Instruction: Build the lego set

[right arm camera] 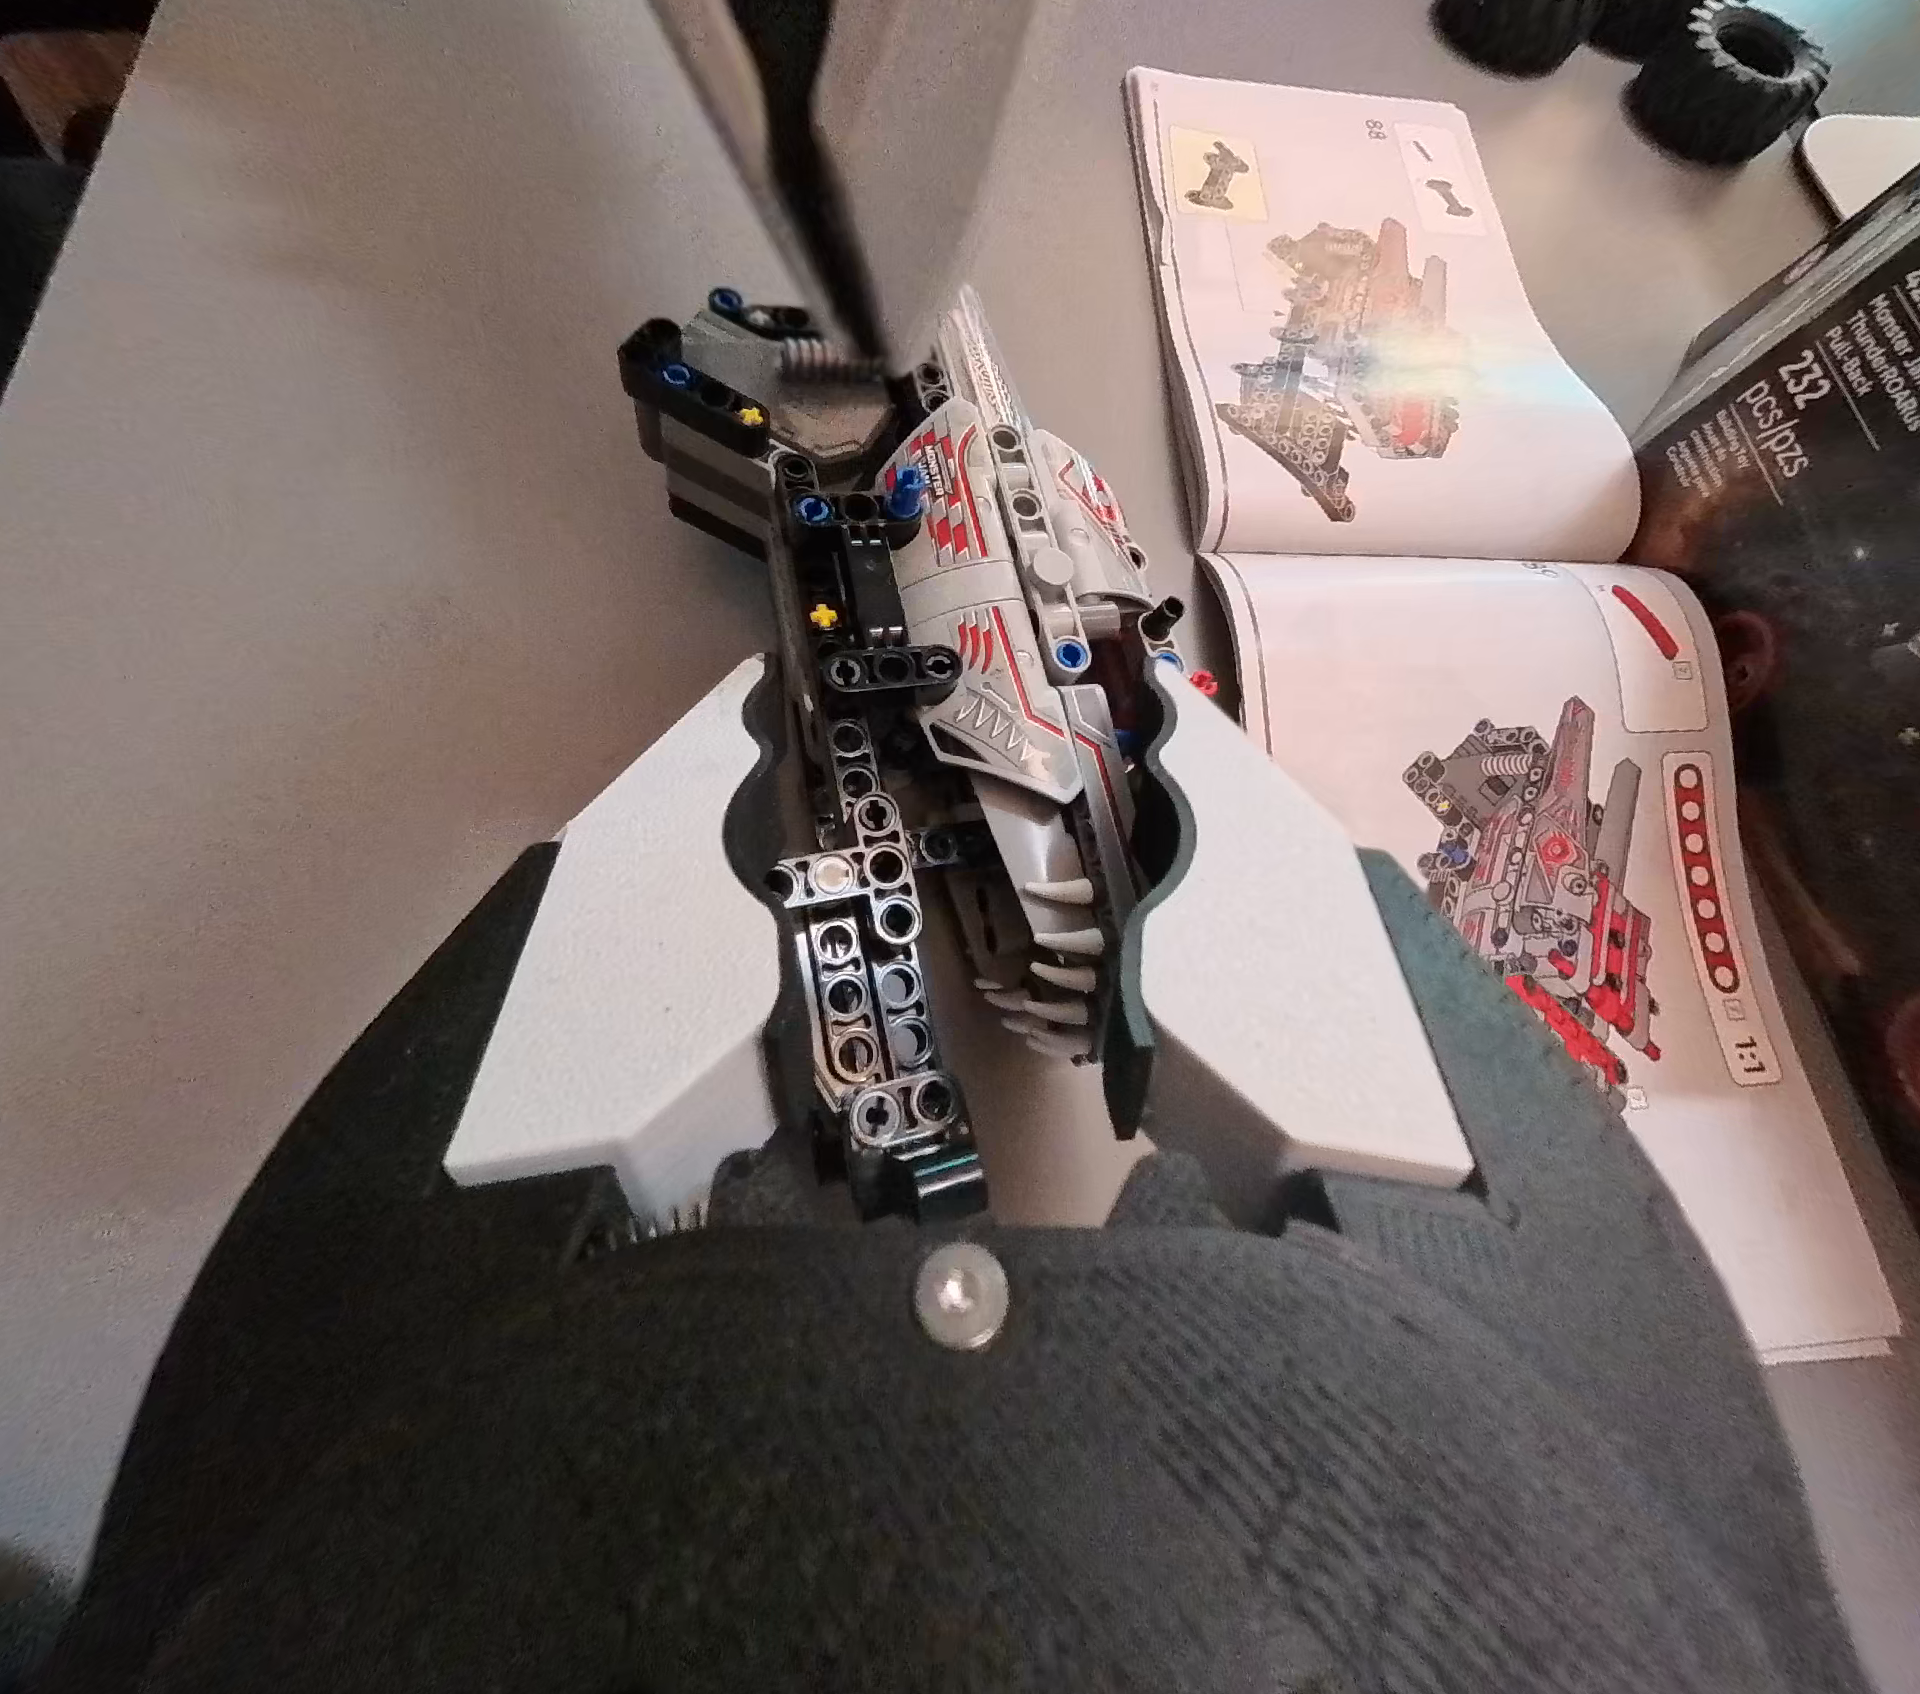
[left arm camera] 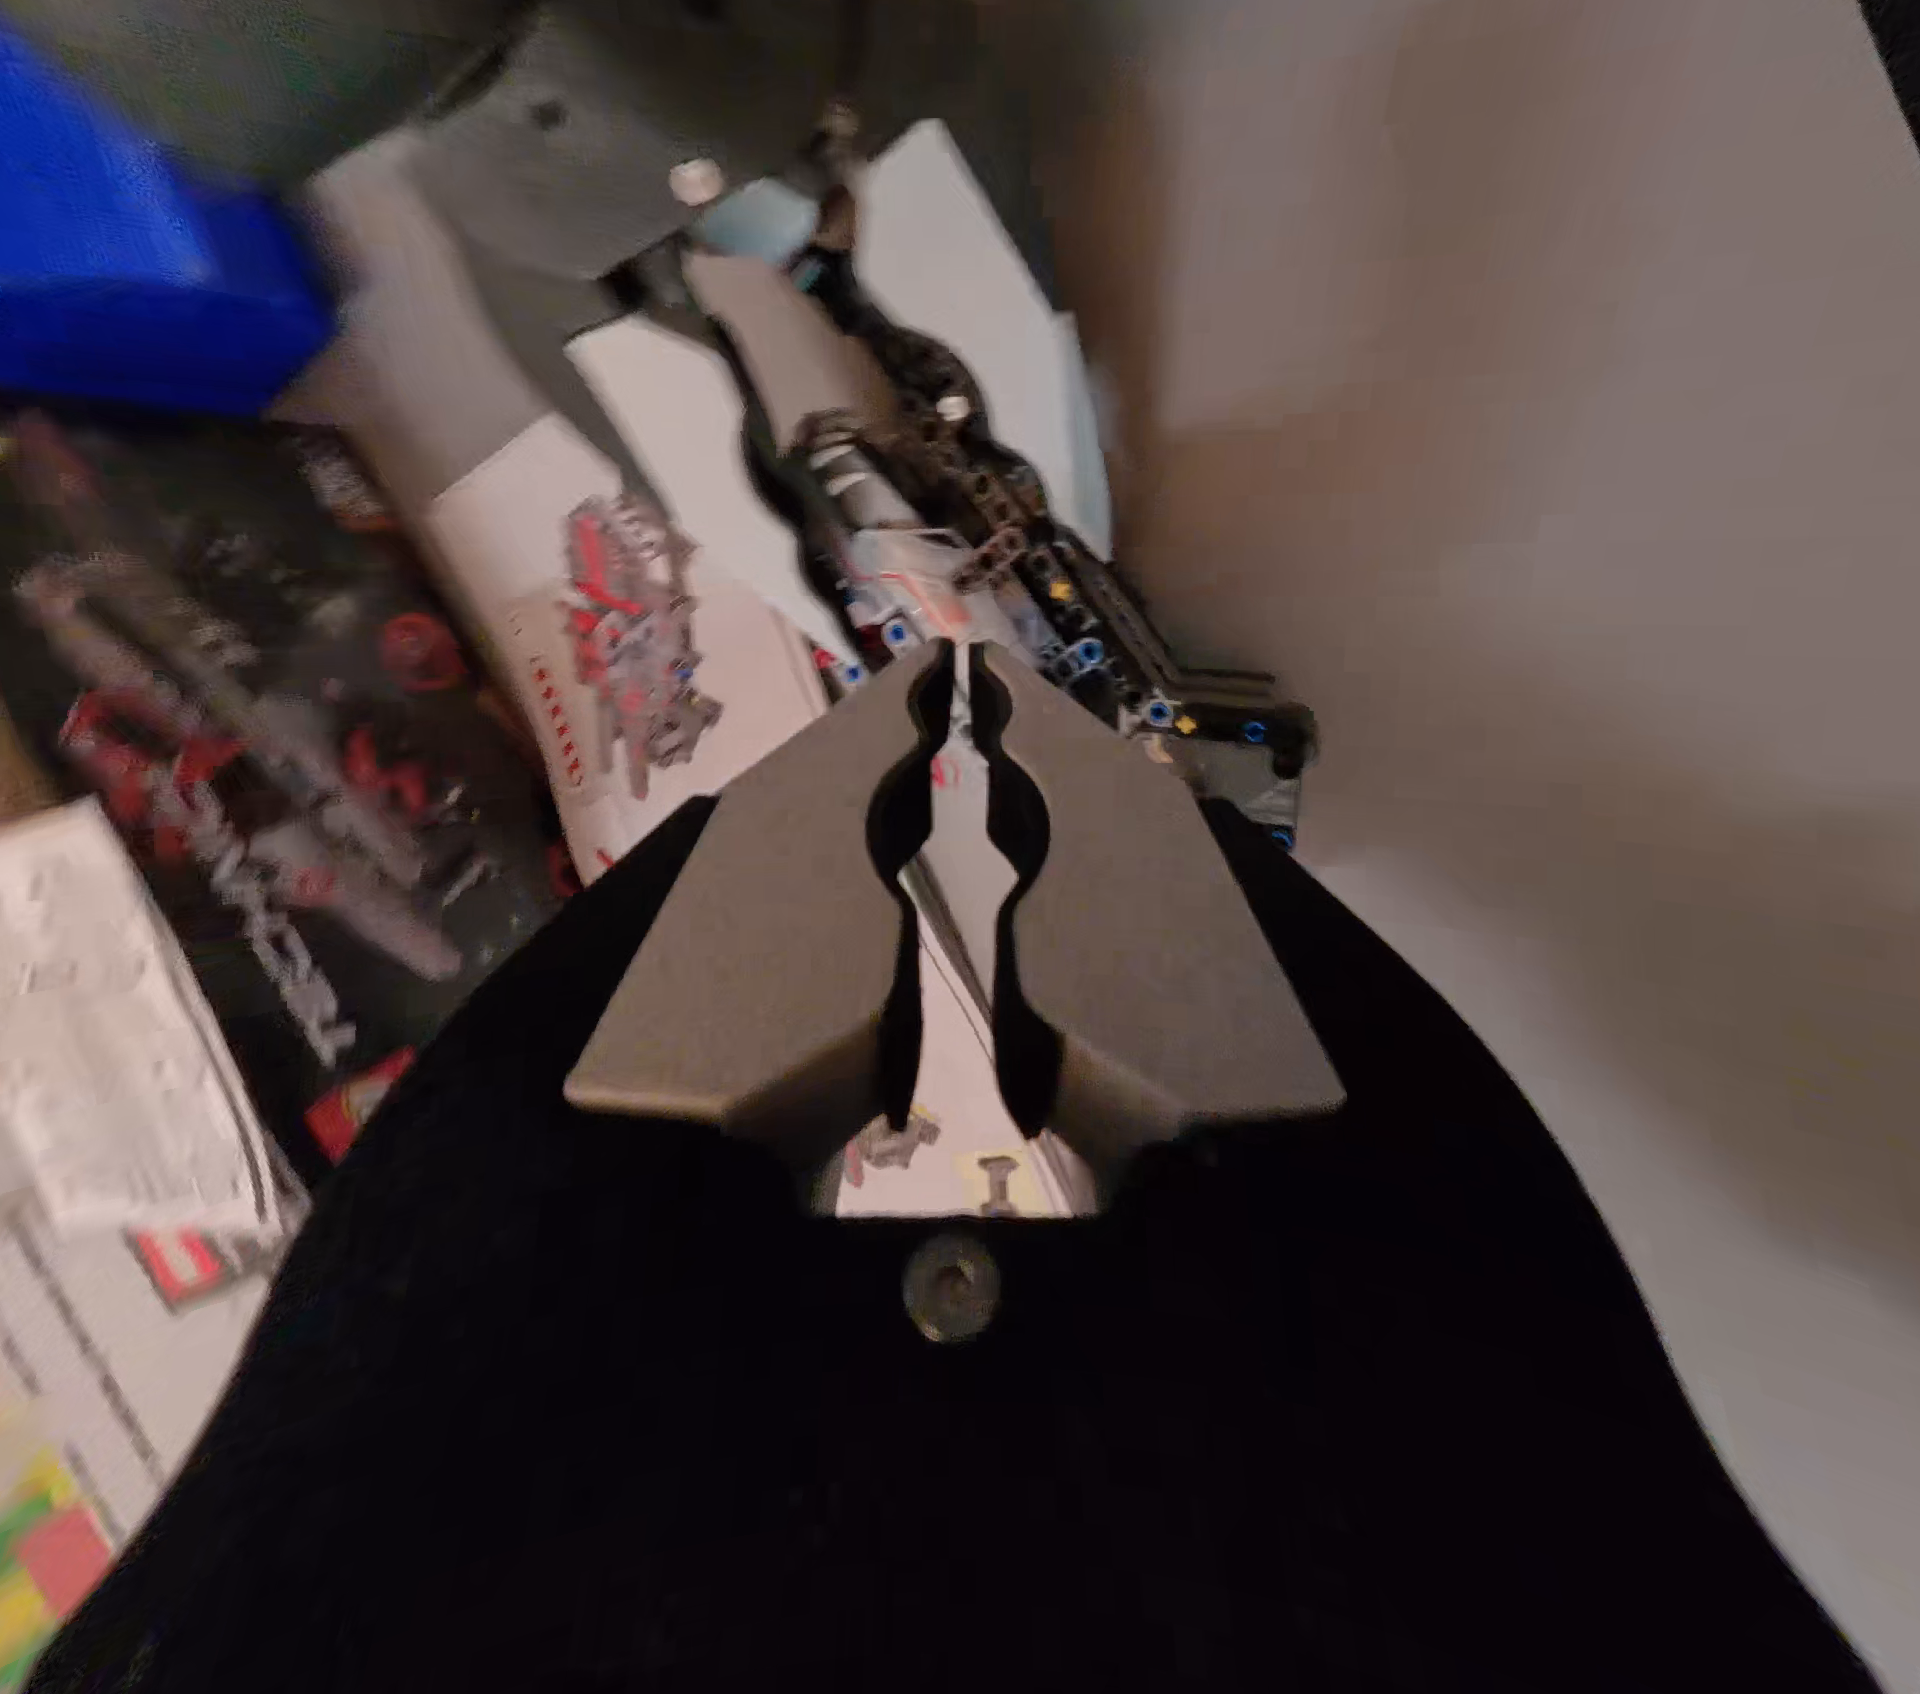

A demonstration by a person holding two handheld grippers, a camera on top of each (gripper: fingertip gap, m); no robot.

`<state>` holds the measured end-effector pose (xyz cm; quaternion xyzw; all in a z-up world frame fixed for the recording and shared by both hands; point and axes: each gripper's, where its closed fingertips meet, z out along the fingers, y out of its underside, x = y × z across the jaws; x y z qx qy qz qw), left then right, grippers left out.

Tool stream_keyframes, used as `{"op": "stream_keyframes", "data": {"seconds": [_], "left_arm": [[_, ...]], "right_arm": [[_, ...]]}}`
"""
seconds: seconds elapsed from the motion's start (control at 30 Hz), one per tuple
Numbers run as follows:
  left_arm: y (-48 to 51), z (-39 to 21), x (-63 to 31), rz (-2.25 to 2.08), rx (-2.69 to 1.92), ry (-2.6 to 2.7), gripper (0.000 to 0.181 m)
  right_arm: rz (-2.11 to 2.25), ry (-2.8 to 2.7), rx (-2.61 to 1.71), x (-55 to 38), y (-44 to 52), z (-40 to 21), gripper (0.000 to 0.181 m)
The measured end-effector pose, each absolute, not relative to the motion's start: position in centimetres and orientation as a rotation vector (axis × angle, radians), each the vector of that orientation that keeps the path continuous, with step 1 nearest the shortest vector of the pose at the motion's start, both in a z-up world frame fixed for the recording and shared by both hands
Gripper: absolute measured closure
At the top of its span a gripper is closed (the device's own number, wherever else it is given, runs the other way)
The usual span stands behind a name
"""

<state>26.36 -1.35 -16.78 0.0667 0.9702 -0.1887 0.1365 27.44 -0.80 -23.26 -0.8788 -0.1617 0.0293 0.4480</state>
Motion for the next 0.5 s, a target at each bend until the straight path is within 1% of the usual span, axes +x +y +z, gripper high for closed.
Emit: {"op": "stream_keyframes", "data": {"seconds": [0.03,0.13,0.23,0.27,0.4,0.47,0.5], "left_arm": [[-0.8,-16.4,27.0,-0.575,0.077,2.758,0.177],[1.5,-16.5,28.2,-0.7,-0.269,2.608,0.163],[1.7,-17.5,26.0,-1.003,-0.494,2.587,0.168],[1.9,-17.7,25.4,-1.067,-0.562,2.57,0.165],[5.3,-17.7,25.3,-1.097,-0.786,2.366,0.136],[6.5,-18.4,24.5,-1.144,-0.866,2.34,0.134],[6.8,-18.9,24.1,-1.178,-0.911,2.33,0.132]], "right_arm": [[0.068,-0.403,-2.168,27.4,-0.8,-23.2,0.115],[0.019,-0.449,-2.148,27.2,-0.7,-23.1,0.115],[-0.026,-0.468,-2.145,27.0,-0.5,-23.1,0.116],[-0.056,-0.481,-2.138,27.0,-0.3,-23.0,0.116],[-0.313,-0.564,-2.093,26.4,0.4,-22.8,0.115],[-0.497,-0.571,-2.066,26.0,0.9,-22.6,0.115],[-0.607,-0.605,-2.029,25.5,1.0,-22.4,0.126]]}}
